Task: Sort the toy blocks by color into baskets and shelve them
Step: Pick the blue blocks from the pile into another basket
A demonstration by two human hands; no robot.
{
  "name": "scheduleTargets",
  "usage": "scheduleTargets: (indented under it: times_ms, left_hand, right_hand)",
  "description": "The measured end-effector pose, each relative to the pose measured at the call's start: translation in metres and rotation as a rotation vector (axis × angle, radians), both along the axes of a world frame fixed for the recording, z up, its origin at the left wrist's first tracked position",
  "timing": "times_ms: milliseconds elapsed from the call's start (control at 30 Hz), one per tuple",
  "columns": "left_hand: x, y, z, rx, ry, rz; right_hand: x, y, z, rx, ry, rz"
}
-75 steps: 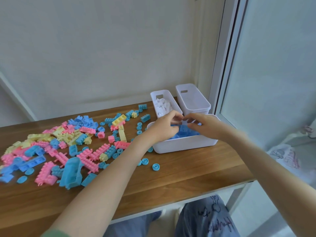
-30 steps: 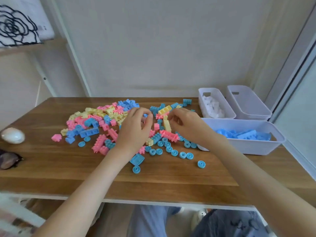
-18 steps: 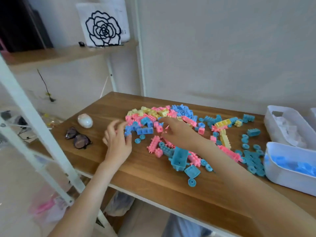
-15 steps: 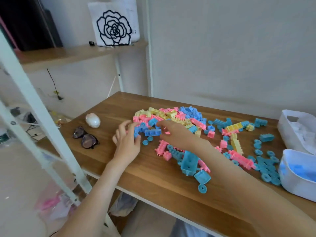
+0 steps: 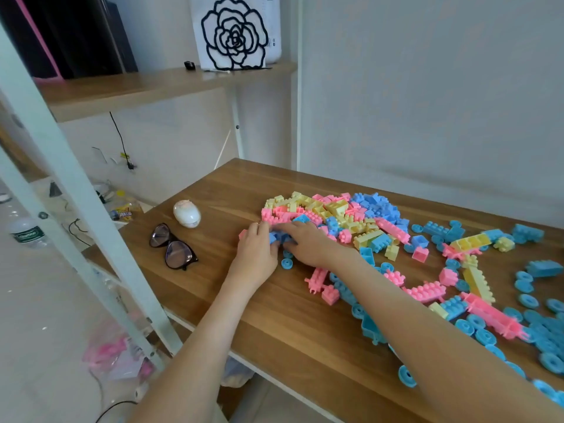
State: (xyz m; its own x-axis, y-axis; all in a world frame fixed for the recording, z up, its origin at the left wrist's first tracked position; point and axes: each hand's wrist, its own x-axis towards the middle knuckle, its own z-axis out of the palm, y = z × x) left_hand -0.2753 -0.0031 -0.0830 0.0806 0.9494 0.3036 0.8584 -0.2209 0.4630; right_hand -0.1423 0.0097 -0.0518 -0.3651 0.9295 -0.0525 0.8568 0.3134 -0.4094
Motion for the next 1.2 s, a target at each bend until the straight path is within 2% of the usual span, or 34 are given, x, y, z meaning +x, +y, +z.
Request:
scheduleTargets:
  times_ms: [167,333,533,733,800,900,1200]
  left_hand:
    - [0.001,-0.001,0.004,0.002,-0.033,-0.012]
    - [0.001,-0.007,0.006,0.047,0.040,-0.010]
    - [0.003,-0.008,0.006,0.023,0.138,0.014]
    - [0.004,-0.007,0.008,-0.024,0.049,0.013]
    - [0.002,-0.008,0.009,-0.029,-0.002,0.030]
    - [0.003,-0.009,0.010,-0.027,0.020,0.016]
    - [0.004,-0.009,0.012,-0.051,0.086,0.058]
  right_hand:
    - [0.003,0.001,-0.002,-0.012,0.084,-0.014]
    - [0.005,-0.003,-0.001,-0.005,0.148,-0.047]
    - [0.009,-0.004,0.001,-0.012,0.122,-0.080]
    - [0.010,-0.006,0.006,0.025,0.147,-0.207]
    - [0.012,-0.006,0.007,0.020,0.195,-0.231]
    - [0.013,-0.007,0.006,-0.034,0.296,-0.227]
    - [0.009,-0.008,0.003,-0.062,0.048,-0.100]
